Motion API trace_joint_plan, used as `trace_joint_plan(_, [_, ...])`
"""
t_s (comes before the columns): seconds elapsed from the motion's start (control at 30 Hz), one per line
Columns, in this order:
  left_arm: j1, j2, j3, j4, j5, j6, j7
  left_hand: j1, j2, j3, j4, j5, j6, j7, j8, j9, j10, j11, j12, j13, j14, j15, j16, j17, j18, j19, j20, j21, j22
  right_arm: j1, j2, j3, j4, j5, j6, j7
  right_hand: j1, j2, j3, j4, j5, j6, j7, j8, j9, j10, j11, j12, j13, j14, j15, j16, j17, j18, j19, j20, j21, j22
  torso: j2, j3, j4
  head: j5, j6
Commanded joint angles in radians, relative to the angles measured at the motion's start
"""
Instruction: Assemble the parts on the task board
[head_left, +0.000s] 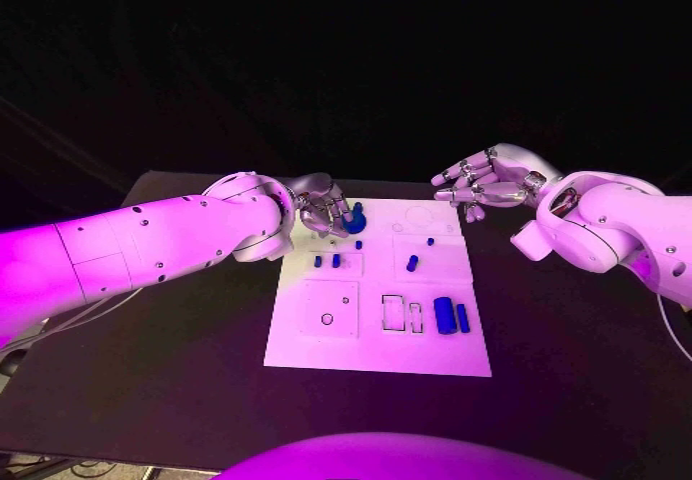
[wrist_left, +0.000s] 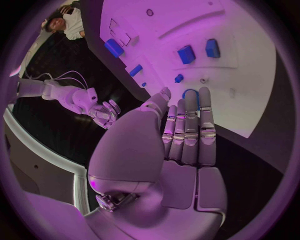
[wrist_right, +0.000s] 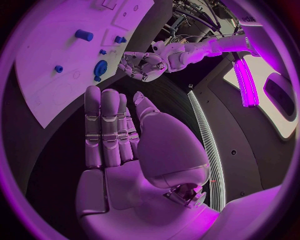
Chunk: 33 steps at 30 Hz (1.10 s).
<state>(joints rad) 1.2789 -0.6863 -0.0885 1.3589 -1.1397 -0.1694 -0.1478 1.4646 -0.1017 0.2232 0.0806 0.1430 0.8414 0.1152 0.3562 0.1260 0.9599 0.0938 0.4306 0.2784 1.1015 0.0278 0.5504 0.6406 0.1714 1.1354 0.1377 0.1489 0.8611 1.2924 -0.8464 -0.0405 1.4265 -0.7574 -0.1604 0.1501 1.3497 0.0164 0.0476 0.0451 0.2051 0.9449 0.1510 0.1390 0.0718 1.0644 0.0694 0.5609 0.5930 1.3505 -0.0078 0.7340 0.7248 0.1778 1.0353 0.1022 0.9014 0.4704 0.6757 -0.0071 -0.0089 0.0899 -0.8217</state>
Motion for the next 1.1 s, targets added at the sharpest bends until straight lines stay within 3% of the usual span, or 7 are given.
trace_joint_plan(0.03, [-0.002,0.02,-0.005,-0.023,-0.17,-0.038,0.199,-0.003,-0.015,0.007,0.002,0.003,0.022,-0.008,-0.028,-0.014,0.027,-0.003,-0.05,-0.043,0.028,-0.002,-0.034,-0.024,0.009,0.019,-0.005,-0.012,-0.024,-0.001,0.001,0.0,-0.004,-0.007,-0.024,0.01,0.013,-0.003,0.013,0.0,-0.006,0.002,0.008,0.005,-0.002,0.01,0.002,-0.043,-0.053,0.002,0.003,-0.09,-0.048,0.008,0.003,0.0,-0.043,-0.029,0.001,-0.0006,-0.0014,-0.006,0.009])
trace_joint_plan(0.07, [-0.003,0.032,-0.009,-0.035,-0.206,-0.035,0.208,-0.009,-0.029,0.01,0.006,0.001,0.055,-0.007,-0.071,-0.033,0.071,-0.007,-0.122,-0.1,0.066,-0.006,-0.083,-0.049,0.007,0.046,-0.008,-0.034,-0.062,-0.001,0.002,0.0,-0.005,-0.007,-0.028,0.011,0.013,-0.006,0.015,0.0,-0.007,0.004,0.008,0.006,-0.002,0.018,0.002,-0.055,-0.072,0.011,0.002,-0.111,-0.052,0.007,0.012,0.0,-0.057,-0.039,0.001,-0.0008,-0.0009,-0.007,0.011])
trace_joint_plan(0.1, [-0.004,0.04,-0.013,-0.044,-0.23,-0.034,0.212,-0.013,-0.028,0.01,0.008,0.001,0.066,-0.004,-0.081,-0.037,0.079,-0.002,-0.138,-0.111,0.075,-0.007,-0.091,-0.051,0.01,0.054,-0.01,-0.038,-0.072,-0.001,0.002,0.0,-0.005,-0.007,-0.03,0.011,0.014,-0.007,0.017,0.0,-0.007,0.005,0.008,0.006,-0.002,0.019,0.001,-0.06,-0.079,0.014,0.002,-0.118,-0.053,0.007,0.016,0.0,-0.062,-0.043,0.001,-0.0008,-0.0012,-0.007,0.012])
trace_joint_plan(0.4, [-0.007,0.094,-0.026,-0.094,-0.373,0.023,0.197,-0.018,-0.027,0.0,0.006,-0.002,0.151,-0.007,-0.126,-0.044,0.129,-0.021,-0.217,-0.162,0.194,-0.041,0.019,0.025,0.011,0.197,-0.046,0.02,-0.058,-0.002,0.004,0.0,-0.007,-0.007,-0.037,0.011,0.013,-0.011,0.019,0.001,-0.007,0.004,0.008,0.005,-0.002,0.026,0.001,-0.07,-0.098,0.025,0.002,-0.142,-0.054,0.007,0.027,-0.001,-0.079,-0.054,0.002,-0.0014,-0.0013,-0.008,0.017])
trace_joint_plan(0.5, [-0.008,0.106,-0.027,-0.103,-0.408,0.051,0.181,-0.022,-0.028,0.008,0.012,-0.001,0.177,-0.011,-0.152,-0.043,0.16,-0.029,-0.25,-0.175,0.24,-0.049,0.208,0.169,0.009,0.247,-0.06,0.071,-0.012,-0.002,0.005,0.0,-0.006,-0.007,-0.037,0.011,0.012,-0.011,0.019,0.001,-0.007,0.003,0.008,0.005,-0.002,0.027,0.002,-0.07,-0.099,0.026,0.002,-0.144,-0.054,0.007,0.028,-0.001,-0.08,-0.055,0.002,-0.0011,-0.0017,-0.008,0.016])
trace_joint_plan(0.57, [-0.008,0.114,-0.028,-0.111,-0.426,0.064,0.171,-0.024,-0.031,0.013,0.015,-0.002,0.19,-0.013,-0.161,-0.042,0.174,-0.031,-0.264,-0.179,0.271,-0.053,0.317,0.254,-0.006,0.275,-0.063,0.194,0.066,-0.002,0.006,0.0,-0.006,-0.007,-0.037,0.012,0.012,-0.011,0.019,0.001,-0.007,0.003,0.008,0.005,-0.002,0.027,0.002,-0.07,-0.099,0.026,0.002,-0.144,-0.054,0.007,0.028,-0.001,-0.08,-0.055,0.002,-0.0012,-0.0012,-0.009,0.015])
trace_joint_plan(1.1, [-0.022,0.166,-0.028,-0.182,-0.477,0.093,0.141,-0.018,-0.029,0.062,0.016,-0.002,0.231,-0.016,-0.202,-0.036,0.209,-0.038,-0.327,-0.194,0.306,-0.066,0.537,0.409,-0.041,0.306,-0.073,0.499,0.282,-0.002,0.008,0.0,-0.005,-0.005,-0.029,0.015,0.01,-0.012,0.019,0.002,-0.006,0.003,0.008,0.005,-0.002,0.028,0.002,-0.071,-0.101,0.027,0.002,-0.147,-0.054,0.007,0.029,-0.001,-0.082,-0.057,0.001,-0.0005,-0.0014,-0.012,0.01])
